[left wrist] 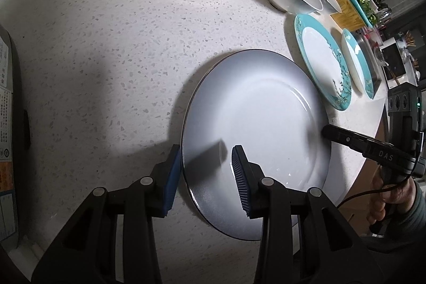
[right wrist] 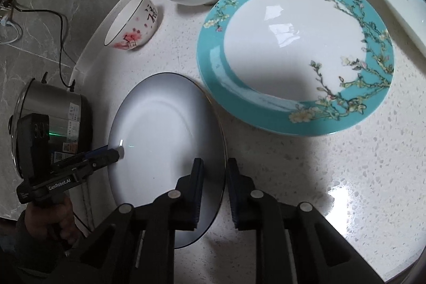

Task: Organize plates and bowls

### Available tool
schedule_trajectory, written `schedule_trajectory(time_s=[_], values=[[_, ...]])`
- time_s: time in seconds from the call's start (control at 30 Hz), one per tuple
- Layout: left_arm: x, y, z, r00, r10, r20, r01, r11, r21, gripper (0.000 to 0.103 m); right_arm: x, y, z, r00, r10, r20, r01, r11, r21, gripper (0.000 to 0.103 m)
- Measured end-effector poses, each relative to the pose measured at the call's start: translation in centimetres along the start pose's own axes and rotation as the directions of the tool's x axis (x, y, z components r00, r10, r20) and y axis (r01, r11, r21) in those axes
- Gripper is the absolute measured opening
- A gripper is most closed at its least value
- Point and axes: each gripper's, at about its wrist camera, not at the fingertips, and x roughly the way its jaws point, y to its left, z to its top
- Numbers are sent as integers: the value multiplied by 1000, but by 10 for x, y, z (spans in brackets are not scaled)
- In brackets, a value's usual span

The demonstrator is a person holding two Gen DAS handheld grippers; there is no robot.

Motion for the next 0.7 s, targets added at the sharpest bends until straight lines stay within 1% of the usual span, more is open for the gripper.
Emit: schedule_trajectory(time_s=[0.13, 0.27, 0.43, 0.57, 0.7], values=[[-3, 2, -7, 1000, 4, 0, -4, 1000, -16, 28, -2, 0, -2, 1000, -8, 10, 8, 1000, 15, 20], [-7, 3, -13, 1000, 8, -11, -8, 1000, -15, 28, -7, 5, -2, 1000, -9, 19, 9, 1000, 6, 20], [-29, 3, -19, 1000, 4, 17, -4, 1000, -26, 28, -17, 14, -1, 1000, -2, 22, 2, 1000, -11, 19], [-45, 4, -29, 1000, 10, 25, -9, 999, -35, 28, -22, 22, -5, 1000, 8, 20, -7, 1000, -21, 19], [-50, 8, -43, 1000, 11, 21, -10, 999, -53, 28, -22, 28, -9, 1000, 11, 14, -11, 999, -35, 19]])
